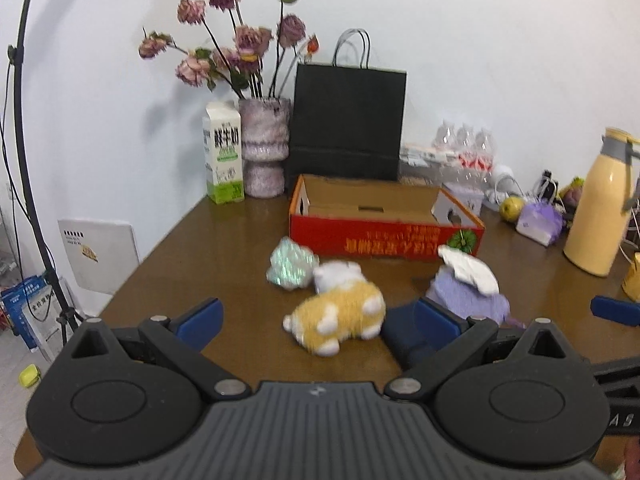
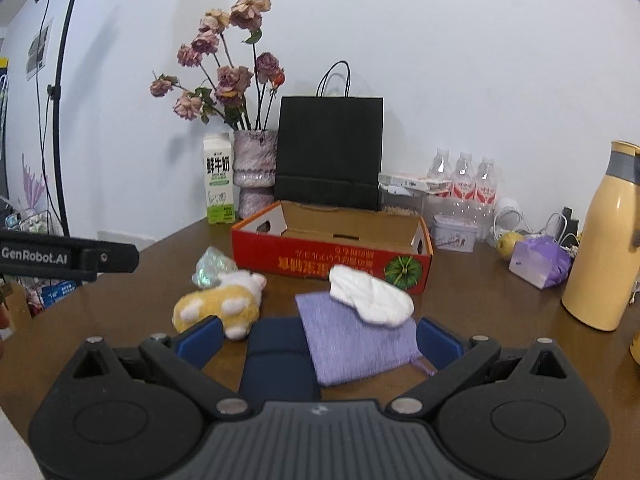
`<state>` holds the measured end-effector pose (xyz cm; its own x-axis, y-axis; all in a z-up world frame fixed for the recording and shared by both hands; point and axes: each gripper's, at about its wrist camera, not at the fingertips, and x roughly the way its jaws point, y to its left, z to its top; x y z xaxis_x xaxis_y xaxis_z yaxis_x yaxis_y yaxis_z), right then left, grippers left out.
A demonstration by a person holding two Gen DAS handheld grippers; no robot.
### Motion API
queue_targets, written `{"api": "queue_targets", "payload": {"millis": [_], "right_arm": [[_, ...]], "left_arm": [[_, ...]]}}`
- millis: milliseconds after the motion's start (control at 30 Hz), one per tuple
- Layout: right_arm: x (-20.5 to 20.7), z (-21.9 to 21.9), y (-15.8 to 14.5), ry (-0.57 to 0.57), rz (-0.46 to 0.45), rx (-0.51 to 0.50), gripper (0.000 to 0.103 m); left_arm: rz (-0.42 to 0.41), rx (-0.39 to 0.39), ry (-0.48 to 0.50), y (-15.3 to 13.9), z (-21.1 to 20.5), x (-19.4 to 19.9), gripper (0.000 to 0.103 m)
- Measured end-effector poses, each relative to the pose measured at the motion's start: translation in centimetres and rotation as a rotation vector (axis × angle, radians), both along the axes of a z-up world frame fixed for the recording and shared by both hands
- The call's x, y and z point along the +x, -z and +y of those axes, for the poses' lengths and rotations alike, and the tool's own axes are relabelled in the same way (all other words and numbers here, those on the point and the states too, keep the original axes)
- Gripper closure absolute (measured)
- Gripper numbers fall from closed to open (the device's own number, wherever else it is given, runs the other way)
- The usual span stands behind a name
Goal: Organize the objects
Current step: 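Withdraw both tools from the box back toward the table, then close the left gripper on the red rose while the right tool approaches the navy case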
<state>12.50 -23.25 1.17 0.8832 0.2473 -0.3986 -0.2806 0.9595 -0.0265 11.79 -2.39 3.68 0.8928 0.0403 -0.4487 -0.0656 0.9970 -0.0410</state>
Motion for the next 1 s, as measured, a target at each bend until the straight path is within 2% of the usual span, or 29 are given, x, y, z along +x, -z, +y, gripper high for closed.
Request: {"api": "queue_targets", "payload": {"millis": [367,633,867,1000], "right_arm": [[-2.8,-1.5,3.4,0.019,0.047,-0.021,0.000],[-3.2,-2.6,5.6,0.046,0.089,-0.022,0.000],[-3.2,-2.5,6.6,0.037,0.100,-0.010,0.000],[-3.1,-2.4,7.2,0.032,0.112,-0.009,0.000]], "left_arm": [[0.084,-0.013,0.052,5.3,0.0,-3.3,0.000],[0.172,0.003,0.101,8.7,-1.6,-2.7,0.000],[0.200,0.013,0.101,10.4,-2.5,-1.5,0.000],[0.165,0.027,0.079,10.9,-2.8,-1.3,0.004]]}}
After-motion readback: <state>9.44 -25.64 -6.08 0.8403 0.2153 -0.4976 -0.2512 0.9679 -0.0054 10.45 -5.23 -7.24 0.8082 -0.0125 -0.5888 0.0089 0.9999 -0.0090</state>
